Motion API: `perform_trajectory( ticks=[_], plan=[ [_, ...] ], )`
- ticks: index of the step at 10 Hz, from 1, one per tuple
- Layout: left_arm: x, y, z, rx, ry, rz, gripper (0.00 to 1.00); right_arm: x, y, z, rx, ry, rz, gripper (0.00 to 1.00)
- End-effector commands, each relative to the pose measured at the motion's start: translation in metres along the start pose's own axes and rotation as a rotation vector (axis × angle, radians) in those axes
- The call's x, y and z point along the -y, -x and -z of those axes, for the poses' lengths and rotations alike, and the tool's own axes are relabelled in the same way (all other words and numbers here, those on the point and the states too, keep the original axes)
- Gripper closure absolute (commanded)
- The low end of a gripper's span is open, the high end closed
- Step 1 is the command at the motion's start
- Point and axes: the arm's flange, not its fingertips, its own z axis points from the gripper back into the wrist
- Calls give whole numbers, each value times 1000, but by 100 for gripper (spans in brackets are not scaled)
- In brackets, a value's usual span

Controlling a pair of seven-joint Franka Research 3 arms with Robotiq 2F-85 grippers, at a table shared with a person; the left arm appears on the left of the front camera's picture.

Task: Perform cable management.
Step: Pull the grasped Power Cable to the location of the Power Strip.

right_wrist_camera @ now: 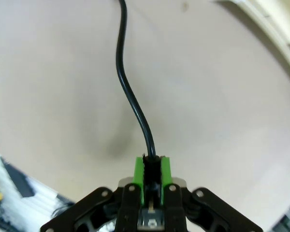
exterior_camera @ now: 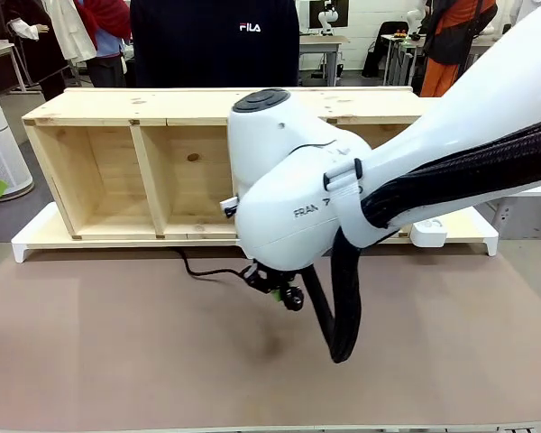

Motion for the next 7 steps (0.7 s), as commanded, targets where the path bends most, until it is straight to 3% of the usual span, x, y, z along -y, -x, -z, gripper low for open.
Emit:
perform_trajectory(
  ticks=[1,4,7],
  plan=[
    [0,0,0,4,0,-15,0,22,6,4,9,17,35,100],
    [0,0,0,4,0,-15,0,54,14,13,-12,20,115,100],
    [0,0,0,4,0,-15,0,63,22,14,1,12,145,100]
  ],
)
